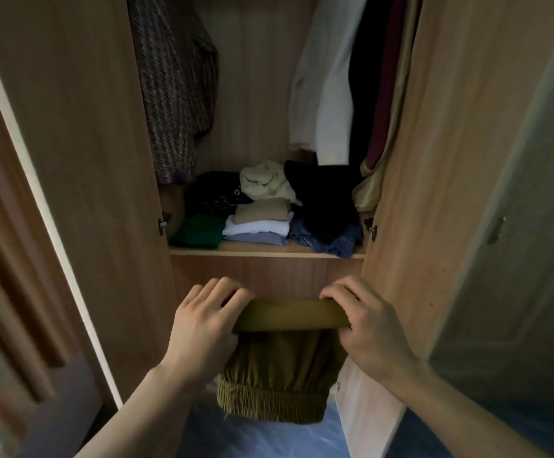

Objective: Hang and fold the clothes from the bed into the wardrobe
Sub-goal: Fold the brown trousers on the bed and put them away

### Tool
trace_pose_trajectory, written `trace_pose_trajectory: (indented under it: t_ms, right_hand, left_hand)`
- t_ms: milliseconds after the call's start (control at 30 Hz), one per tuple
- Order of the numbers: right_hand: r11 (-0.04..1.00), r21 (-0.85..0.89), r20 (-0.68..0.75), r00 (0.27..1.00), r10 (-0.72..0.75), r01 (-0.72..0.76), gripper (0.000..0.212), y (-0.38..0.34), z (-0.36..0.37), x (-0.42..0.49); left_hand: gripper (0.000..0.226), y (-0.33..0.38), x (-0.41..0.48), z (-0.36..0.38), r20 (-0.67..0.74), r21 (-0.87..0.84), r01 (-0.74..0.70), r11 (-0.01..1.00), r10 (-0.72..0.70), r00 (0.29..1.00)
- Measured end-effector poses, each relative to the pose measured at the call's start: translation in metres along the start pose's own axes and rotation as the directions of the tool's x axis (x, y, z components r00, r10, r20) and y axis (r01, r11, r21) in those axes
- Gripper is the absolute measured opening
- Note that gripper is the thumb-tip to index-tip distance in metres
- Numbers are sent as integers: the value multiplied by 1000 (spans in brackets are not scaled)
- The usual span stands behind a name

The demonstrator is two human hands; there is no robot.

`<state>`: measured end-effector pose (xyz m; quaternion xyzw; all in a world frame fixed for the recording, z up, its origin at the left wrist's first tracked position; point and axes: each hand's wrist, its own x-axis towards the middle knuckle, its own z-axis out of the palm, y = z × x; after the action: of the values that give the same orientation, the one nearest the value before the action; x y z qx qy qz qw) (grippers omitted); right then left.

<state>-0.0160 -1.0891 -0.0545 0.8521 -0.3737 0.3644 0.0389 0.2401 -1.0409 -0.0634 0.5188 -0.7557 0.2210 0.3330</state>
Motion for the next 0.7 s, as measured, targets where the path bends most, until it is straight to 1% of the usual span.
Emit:
trace_pose_trajectory:
  t_ms: [100,200,267,333,400,433,533,633,700]
  right_hand:
    - [999,44,13,1000,-28,28,35,30,30,32]
    - [995,75,-27,998,-61,63,36,64,59,70]
    - [988,125,-50,995,-84,90,33,84,76,103]
    - [979,143,-89,987,-132,144,27,102,92,135]
    - [973,144,-99,981,-167,180,26,116,109,167]
    - [971,152,-92,981,-170,183,27,122,118,183]
    - [971,174,-38,987,-158,162,40,135,150,223]
    - [967,189,-8,985,-174,172,40,149,183,264]
    - [963,204,8,983,-184,178,38,156,207,291]
  left_hand:
    - [51,-25,22,26,20,34,12,999,-12,1000]
    - [50,-49,49,50,43,103,-1,995,-3,999]
    - [48,-66,70,62,54,141,-6,990,-2,999]
    - [45,-85,92,71,66,183,5,983,-18,998]
    - [42,-105,111,80,56,227,38,973,-52,997]
    - [42,-116,120,86,46,240,65,969,-78,996]
    - [43,-147,138,104,22,263,137,955,-148,989]
    - [37,-182,157,127,-7,283,170,944,-175,985]
    - [39,-209,169,142,-22,288,199,937,-201,979]
